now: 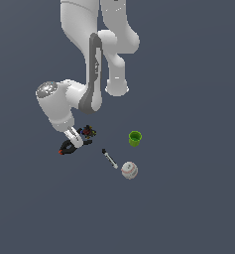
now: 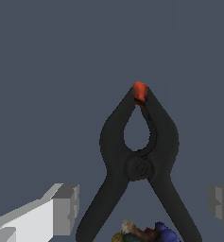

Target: Pick up a designated object from a clutter of objects.

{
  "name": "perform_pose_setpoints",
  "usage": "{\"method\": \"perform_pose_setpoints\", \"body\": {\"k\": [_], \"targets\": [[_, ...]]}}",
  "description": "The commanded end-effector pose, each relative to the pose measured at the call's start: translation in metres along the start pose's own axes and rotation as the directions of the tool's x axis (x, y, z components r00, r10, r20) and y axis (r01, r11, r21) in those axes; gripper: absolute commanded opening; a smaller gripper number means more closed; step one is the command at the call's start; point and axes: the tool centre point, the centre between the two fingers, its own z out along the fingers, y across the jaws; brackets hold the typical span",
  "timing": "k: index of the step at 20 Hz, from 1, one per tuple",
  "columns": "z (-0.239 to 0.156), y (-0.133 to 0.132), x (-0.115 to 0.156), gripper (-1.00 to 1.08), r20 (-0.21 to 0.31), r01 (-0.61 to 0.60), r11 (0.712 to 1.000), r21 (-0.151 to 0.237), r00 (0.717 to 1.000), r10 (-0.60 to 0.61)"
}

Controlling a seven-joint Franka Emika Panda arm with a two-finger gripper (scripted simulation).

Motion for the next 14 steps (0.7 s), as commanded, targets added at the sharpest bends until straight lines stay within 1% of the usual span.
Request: {"method": "perform_pose_setpoints", "body": {"k": [1,8,14], "targets": [[0.005,0.006,0.001,1.00,-0.003,-0.020,1.000,-0.002,1.000,0.020],[0.010,0.006,0.001,1.00,-0.002,-0.020,1.000,-0.002,1.000,0.020],[0.034,0.007,0.001,1.00,-0.002,-0.023,1.000,-0.003,1.000,0.023]]}}
